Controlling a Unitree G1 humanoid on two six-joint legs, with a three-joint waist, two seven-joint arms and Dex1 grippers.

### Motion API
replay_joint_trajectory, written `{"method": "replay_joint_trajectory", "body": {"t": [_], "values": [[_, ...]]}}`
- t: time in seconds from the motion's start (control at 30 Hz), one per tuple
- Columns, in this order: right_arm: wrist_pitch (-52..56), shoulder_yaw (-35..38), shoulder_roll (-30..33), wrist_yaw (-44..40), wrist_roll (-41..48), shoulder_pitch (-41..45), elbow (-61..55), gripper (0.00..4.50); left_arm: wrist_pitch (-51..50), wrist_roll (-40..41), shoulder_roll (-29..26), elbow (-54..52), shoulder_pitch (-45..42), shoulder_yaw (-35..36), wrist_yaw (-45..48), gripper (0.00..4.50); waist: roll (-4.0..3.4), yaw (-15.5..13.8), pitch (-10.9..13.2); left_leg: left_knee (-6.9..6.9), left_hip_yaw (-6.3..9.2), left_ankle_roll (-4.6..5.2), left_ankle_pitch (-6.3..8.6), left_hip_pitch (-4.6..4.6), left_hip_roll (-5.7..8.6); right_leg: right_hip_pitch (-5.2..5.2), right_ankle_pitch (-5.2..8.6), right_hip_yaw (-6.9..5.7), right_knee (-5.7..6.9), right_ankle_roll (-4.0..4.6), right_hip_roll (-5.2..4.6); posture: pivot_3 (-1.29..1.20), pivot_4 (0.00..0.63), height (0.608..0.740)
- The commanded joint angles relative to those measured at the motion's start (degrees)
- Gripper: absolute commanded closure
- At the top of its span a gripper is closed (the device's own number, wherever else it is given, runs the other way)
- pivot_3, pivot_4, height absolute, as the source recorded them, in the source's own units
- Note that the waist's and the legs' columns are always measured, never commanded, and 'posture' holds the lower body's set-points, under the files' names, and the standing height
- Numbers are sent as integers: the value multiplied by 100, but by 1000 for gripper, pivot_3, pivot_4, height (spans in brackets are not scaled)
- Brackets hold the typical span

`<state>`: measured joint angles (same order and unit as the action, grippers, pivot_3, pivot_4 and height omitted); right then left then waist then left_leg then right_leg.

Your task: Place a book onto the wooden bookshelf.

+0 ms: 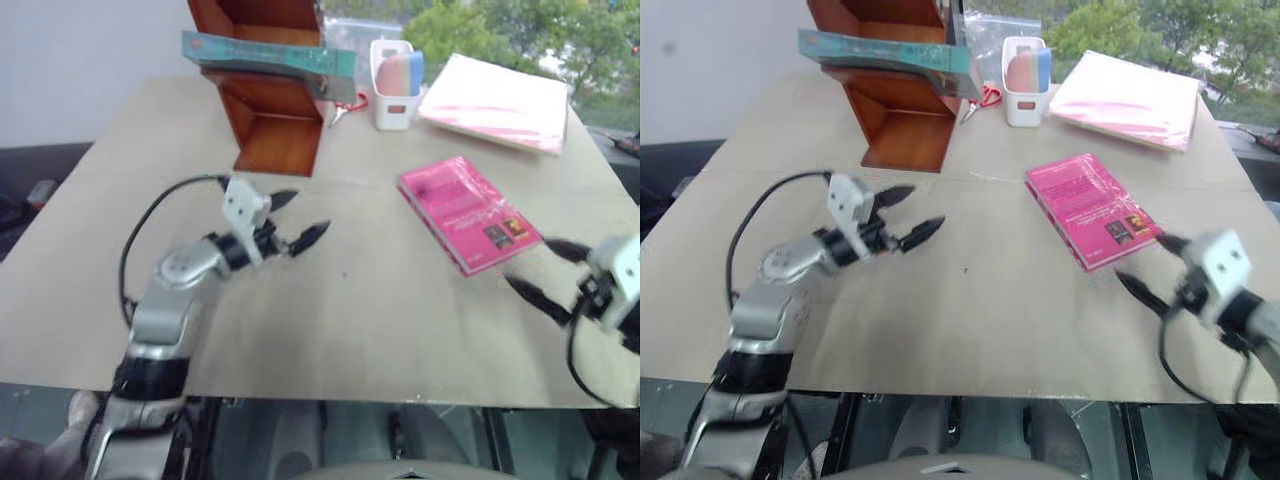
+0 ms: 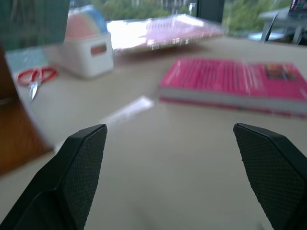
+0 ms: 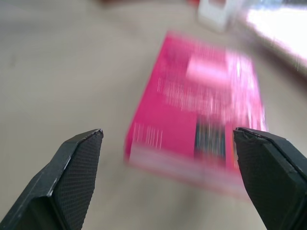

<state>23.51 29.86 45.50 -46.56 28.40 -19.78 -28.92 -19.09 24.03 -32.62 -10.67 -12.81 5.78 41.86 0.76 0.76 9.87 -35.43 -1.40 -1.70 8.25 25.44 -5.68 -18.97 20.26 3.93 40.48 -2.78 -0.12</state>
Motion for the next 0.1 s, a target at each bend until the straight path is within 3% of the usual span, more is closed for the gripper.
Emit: {"method": "replay_joint_trajectory", "body": {"t": [0.03,0.1], "values": [[-65,599,112,-306,77,-303,-223,0,-94,221,-328,-355,413,497,201,36,0,16,0,0,1,-1,0,-4,-1,-1,0,1,4,0,1,0,150,740],[-91,544,126,-319,14,-265,-93,0,-98,130,-538,-326,608,499,359,36,1,21,0,0,4,-2,0,-15,1,2,0,8,5,-1,3,0,150,740]]}}
